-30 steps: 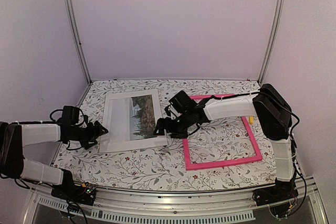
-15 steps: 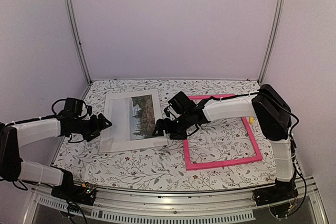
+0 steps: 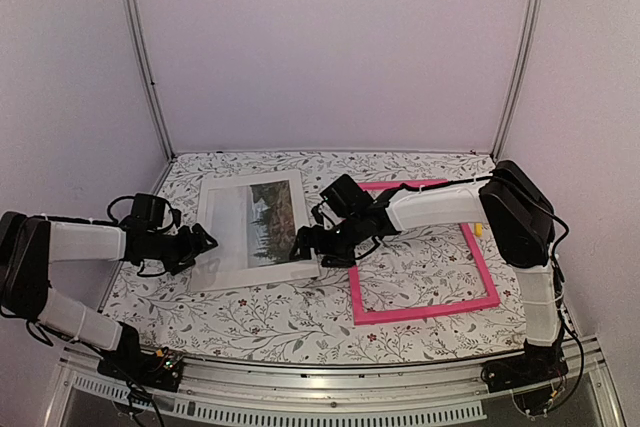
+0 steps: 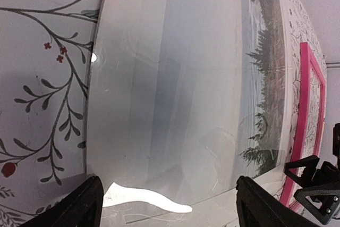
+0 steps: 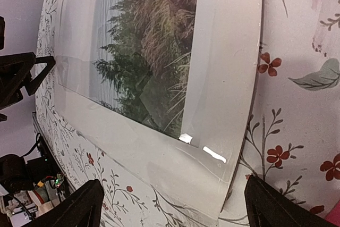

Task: Take the photo out of the frame

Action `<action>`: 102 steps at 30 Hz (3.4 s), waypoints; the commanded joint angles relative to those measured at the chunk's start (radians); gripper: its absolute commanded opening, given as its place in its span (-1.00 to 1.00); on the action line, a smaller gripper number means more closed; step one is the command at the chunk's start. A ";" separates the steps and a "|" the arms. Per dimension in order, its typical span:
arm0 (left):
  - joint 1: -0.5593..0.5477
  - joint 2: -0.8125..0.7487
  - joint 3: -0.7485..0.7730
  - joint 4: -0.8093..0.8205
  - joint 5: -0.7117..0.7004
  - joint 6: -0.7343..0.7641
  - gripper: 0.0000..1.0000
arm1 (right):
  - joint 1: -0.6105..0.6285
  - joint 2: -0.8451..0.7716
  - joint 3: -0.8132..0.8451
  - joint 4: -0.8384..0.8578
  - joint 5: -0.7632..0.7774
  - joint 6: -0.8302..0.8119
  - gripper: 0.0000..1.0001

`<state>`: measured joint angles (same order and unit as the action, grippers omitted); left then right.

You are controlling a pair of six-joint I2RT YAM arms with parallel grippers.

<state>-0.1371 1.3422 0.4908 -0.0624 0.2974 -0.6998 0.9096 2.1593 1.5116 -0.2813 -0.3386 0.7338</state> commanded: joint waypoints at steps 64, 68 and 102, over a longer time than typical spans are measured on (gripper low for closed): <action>-0.007 0.046 -0.086 -0.026 -0.041 -0.027 0.78 | -0.074 -0.087 -0.270 0.568 -0.349 0.403 0.37; -0.007 0.043 -0.087 -0.024 -0.038 -0.027 0.78 | -0.074 -0.077 -0.269 0.581 -0.349 0.416 0.25; -0.005 -0.052 0.104 -0.223 -0.078 0.059 0.86 | -0.072 -0.014 -0.171 0.406 -0.242 0.311 -1.00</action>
<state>-0.1371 1.3220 0.5297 -0.1593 0.2539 -0.6746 0.8356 2.1651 1.3045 0.1879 -0.6285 1.0935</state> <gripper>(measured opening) 0.922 0.016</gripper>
